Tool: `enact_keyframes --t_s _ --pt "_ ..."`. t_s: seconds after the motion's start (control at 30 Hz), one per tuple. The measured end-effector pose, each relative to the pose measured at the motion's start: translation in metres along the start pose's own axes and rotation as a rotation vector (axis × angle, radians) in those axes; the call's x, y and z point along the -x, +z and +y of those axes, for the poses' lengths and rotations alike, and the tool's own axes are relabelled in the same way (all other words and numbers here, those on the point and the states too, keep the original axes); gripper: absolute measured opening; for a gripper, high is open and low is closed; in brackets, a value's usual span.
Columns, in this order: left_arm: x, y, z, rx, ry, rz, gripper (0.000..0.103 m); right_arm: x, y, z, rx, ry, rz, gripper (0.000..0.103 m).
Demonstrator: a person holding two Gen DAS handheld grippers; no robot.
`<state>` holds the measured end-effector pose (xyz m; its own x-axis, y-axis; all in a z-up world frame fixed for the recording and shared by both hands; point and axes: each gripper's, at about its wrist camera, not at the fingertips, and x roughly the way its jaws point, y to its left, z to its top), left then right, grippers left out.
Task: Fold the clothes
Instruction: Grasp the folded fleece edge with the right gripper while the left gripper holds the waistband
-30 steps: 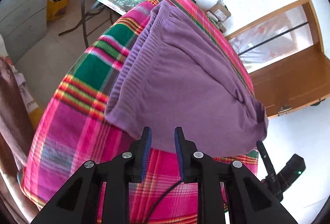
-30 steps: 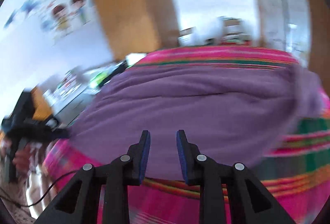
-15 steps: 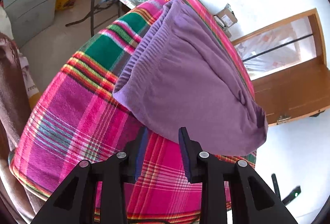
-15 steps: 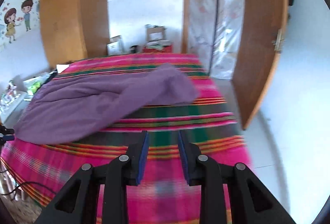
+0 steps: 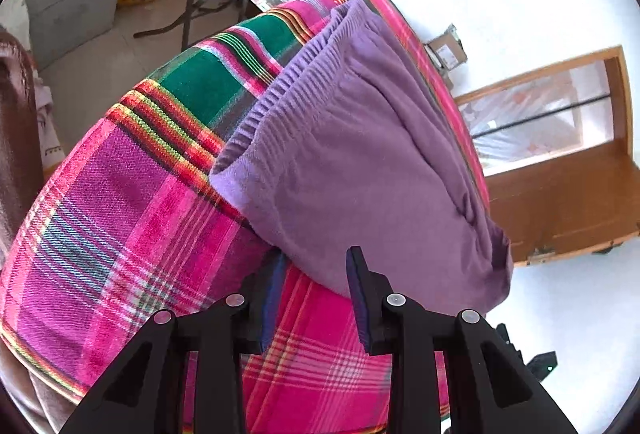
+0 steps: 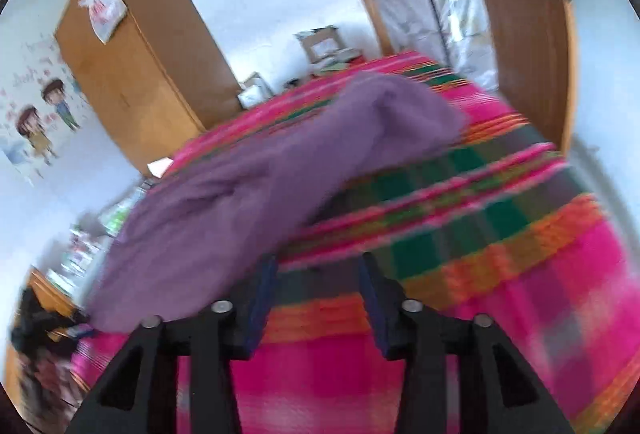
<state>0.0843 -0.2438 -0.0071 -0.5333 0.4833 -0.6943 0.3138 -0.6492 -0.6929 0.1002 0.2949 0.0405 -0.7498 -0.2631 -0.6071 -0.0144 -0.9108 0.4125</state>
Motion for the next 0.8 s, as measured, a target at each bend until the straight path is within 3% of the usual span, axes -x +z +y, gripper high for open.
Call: enact_keyframes --t_s 0.17,0.4,0.57,0.8 --pt "-0.002 0.003 0.007 0.071 -0.046 -0.021 0.032 -0.028 0.01 0.015 -0.019 0.046 0.017 0.053" --pt "-0.003 0.004 0.005 0.061 -0.04 -0.035 0.032 -0.057 0.009 0.015 -0.071 0.057 0.069 0.053" --pt "-0.004 0.006 0.009 0.091 -0.058 -0.038 0.029 -0.064 0.007 0.016 -0.074 0.047 0.074 0.025" --pt "-0.007 0.005 0.012 0.116 -0.038 -0.047 0.011 -0.065 0.002 0.014 -0.075 0.038 0.084 0.011"
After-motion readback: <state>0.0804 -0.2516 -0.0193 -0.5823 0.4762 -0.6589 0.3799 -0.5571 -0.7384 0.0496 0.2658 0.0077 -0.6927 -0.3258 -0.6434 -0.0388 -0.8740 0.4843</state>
